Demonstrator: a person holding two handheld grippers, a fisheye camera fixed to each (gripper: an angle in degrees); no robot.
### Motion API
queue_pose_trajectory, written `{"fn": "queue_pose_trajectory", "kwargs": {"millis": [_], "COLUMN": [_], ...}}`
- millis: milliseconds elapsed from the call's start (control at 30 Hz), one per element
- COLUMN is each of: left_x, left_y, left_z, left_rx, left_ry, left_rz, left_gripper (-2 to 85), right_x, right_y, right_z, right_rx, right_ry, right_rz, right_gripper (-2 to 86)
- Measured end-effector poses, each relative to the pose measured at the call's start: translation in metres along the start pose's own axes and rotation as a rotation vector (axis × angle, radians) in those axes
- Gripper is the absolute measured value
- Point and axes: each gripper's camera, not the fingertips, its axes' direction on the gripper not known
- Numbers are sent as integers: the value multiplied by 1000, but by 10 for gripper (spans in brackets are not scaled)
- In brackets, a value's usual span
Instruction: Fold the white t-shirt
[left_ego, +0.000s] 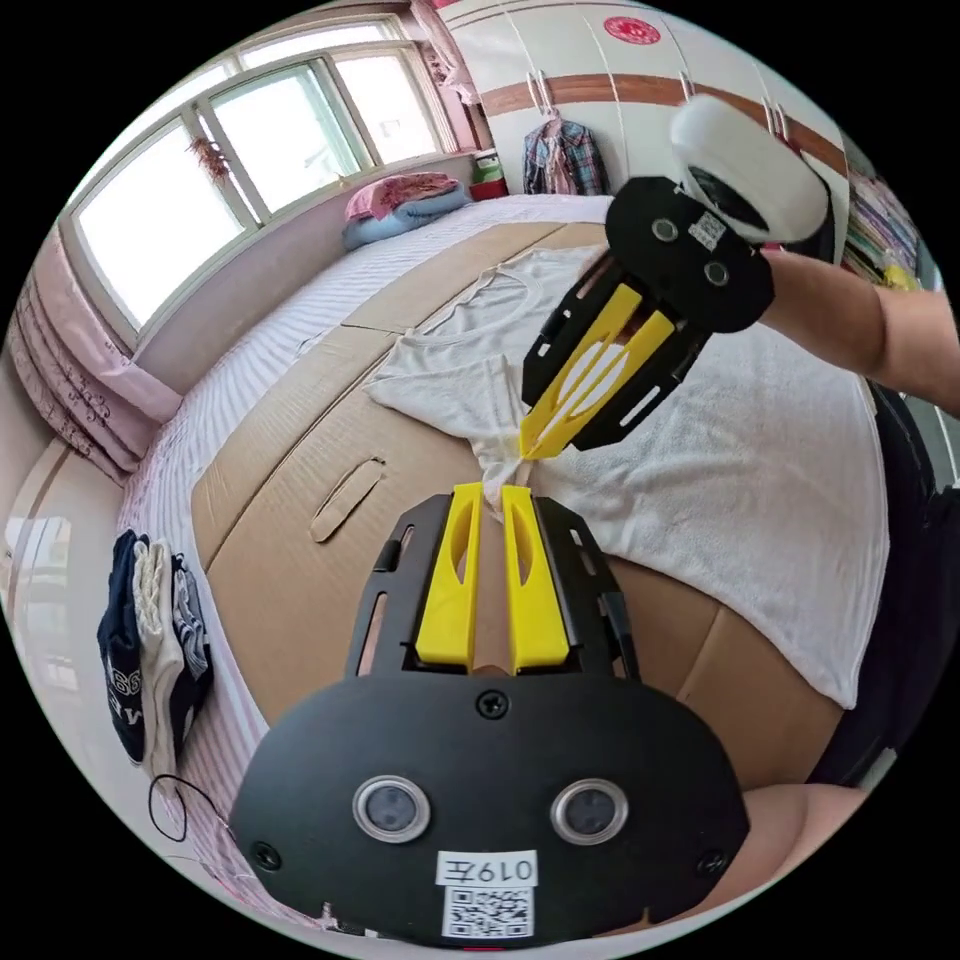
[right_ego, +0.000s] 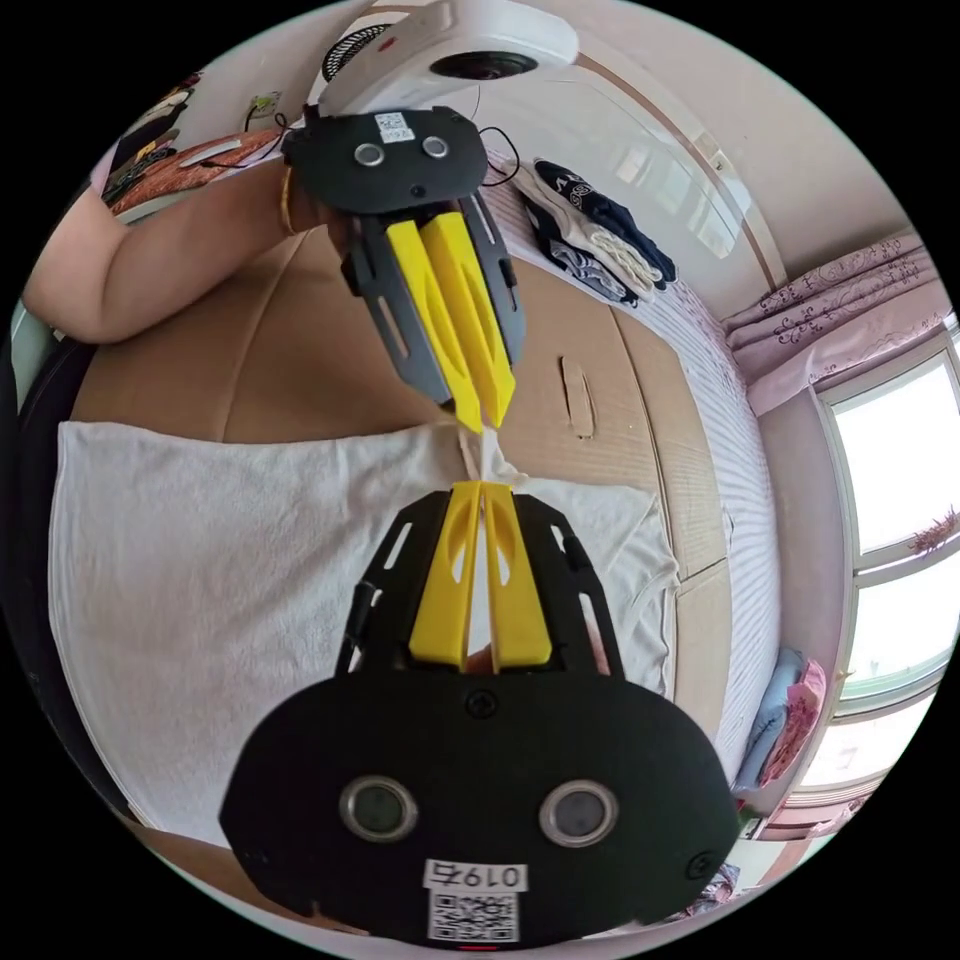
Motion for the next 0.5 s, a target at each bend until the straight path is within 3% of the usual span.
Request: {"fn": "queue_pose_trajectory", "kwargs": {"millis": [67,200,333,500], "left_x": [-22,-48,-73,-97], "left_y": [1,-1,-8,-14], "left_z": [3,31,58,89], "left_rx": [34,-39,-50,-125], "left_ry": [24,4,138,163], "left_rz": [-105,-156,-212,-245], "left_gripper": [17,28,52,52], "right_x": [2,7,14,24], "right_y": [3,9,14,22], "right_z": [6,13,20,28], "right_rx": [-13,-17,-20,-4], "right_ry": [3,22,32,29], "right_rz": [-12,-22,-22,-2], "right_gripper": [-10,-10,-10,-10]}}
